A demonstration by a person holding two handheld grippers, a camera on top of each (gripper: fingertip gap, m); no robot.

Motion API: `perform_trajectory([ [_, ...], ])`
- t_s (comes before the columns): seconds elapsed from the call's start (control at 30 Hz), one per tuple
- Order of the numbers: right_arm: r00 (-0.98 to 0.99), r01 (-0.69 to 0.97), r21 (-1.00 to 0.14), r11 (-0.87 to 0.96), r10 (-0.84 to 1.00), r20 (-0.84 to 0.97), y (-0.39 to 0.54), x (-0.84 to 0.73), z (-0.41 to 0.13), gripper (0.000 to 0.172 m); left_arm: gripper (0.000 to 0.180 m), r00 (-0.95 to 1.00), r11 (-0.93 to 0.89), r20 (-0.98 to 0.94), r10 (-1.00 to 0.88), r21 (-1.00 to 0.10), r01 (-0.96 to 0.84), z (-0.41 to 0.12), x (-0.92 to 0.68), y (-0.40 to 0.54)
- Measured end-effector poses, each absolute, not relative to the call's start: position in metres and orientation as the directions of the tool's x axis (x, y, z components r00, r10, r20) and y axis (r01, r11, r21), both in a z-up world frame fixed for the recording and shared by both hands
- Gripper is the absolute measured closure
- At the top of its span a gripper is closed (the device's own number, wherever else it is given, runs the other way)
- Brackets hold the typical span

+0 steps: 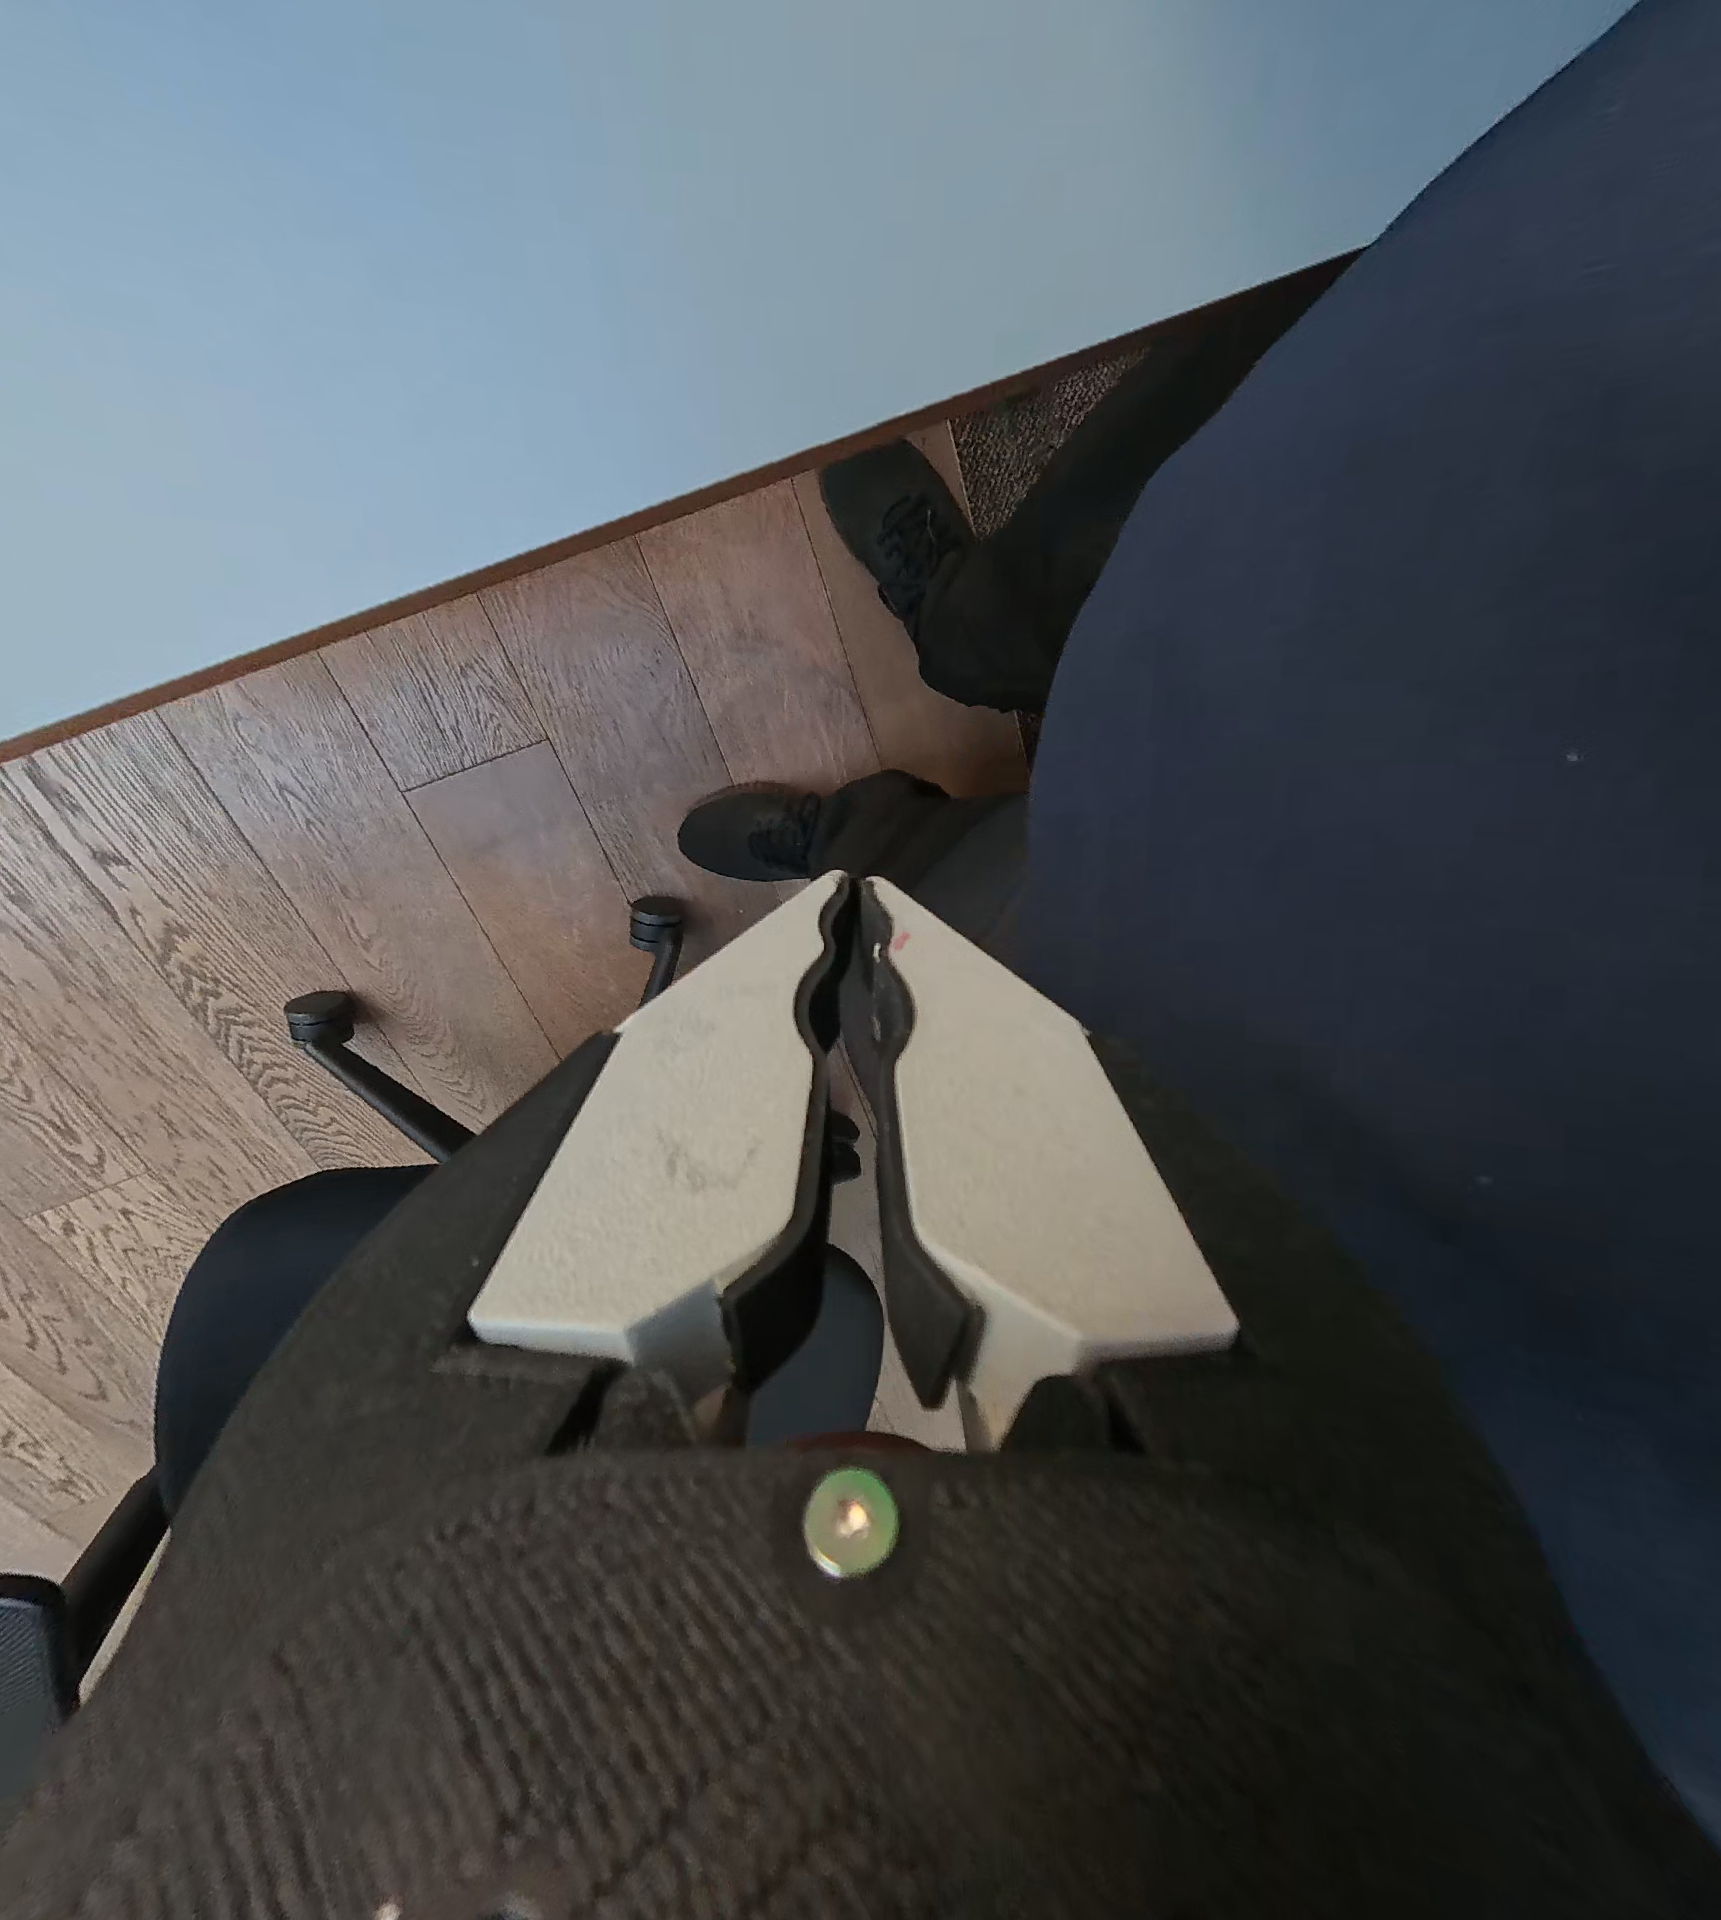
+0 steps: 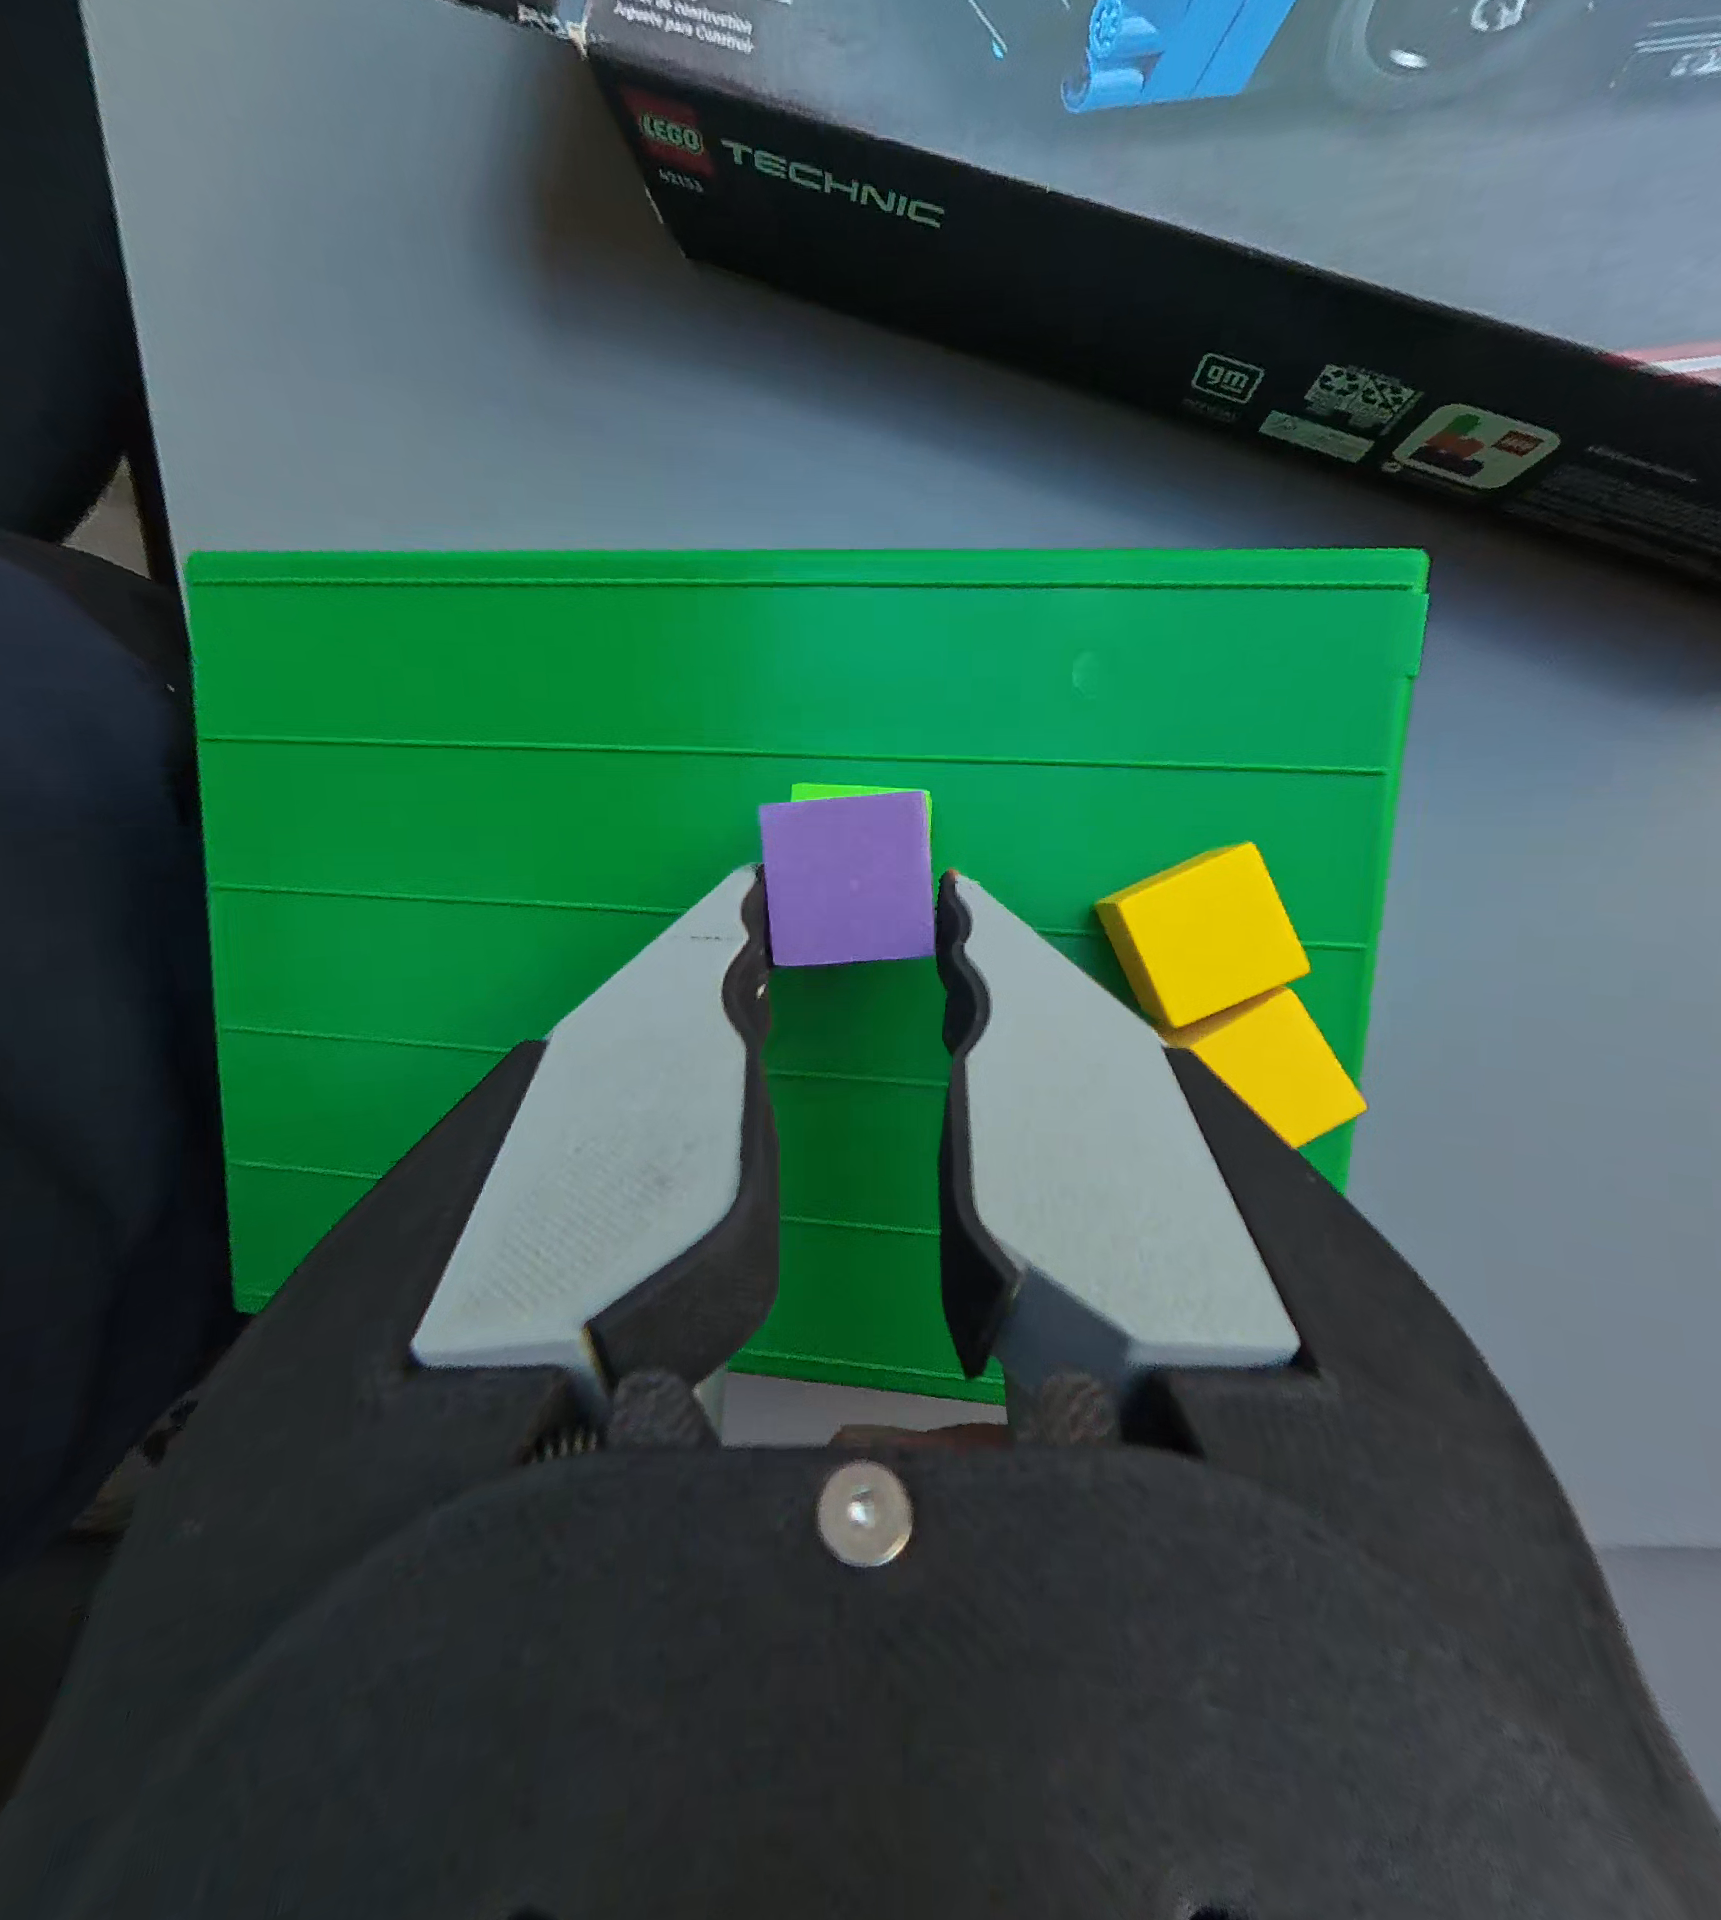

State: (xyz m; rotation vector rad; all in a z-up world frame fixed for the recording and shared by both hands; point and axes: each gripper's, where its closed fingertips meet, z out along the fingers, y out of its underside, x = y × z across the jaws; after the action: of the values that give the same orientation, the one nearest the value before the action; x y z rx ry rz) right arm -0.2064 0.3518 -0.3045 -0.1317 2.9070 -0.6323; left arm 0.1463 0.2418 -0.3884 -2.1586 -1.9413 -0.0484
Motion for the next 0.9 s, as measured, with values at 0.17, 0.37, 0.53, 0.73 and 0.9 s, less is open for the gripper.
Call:
perform_trajectory([
  [0.17, -0.988, -0.045, -0.406, 0.913, -0.102, -0.119, 0.352, -0.200, -0.309, 0.145, 0.180, 0.111, -0.080, 0.189, 0.976, -0.164, 0.983, -0.391, 0.154, 0.236],
  [0.37, -0.993, -0.007, -0.413, 0.911, -0.056, -0.106, 0.347, -0.199, -0.310, 0.141, 0.180, 0.123, -0.087, 0.204, 0.971, -0.176, 0.980, -0.396, 0.160, 0.238],
  [0.53, -0.983, 0.017, -0.455, 0.891, -0.068, -0.172, 0.346, -0.190, -0.299, 0.135, 0.180, 0.118, -0.077, 0.209, 0.971, -0.194, 0.978, -0.396, 0.162, 0.236],
  [0.73, -0.972, 0.116, -0.549, 0.827, -0.021, -0.236, 0.358, -0.230, -0.269, 0.135, 0.180, 0.078, -0.034, 0.215, 0.973, -0.205, 0.978, -0.397, 0.170, 0.229],
  [0.9, -0.987, 0.016, -0.555, 0.831, -0.074, -0.139, 0.353, -0.266, -0.263, 0.131, 0.180, 0.054, -0.008, 0.223, 0.973, -0.200, 0.980, -0.400, 0.176, 0.227],
])
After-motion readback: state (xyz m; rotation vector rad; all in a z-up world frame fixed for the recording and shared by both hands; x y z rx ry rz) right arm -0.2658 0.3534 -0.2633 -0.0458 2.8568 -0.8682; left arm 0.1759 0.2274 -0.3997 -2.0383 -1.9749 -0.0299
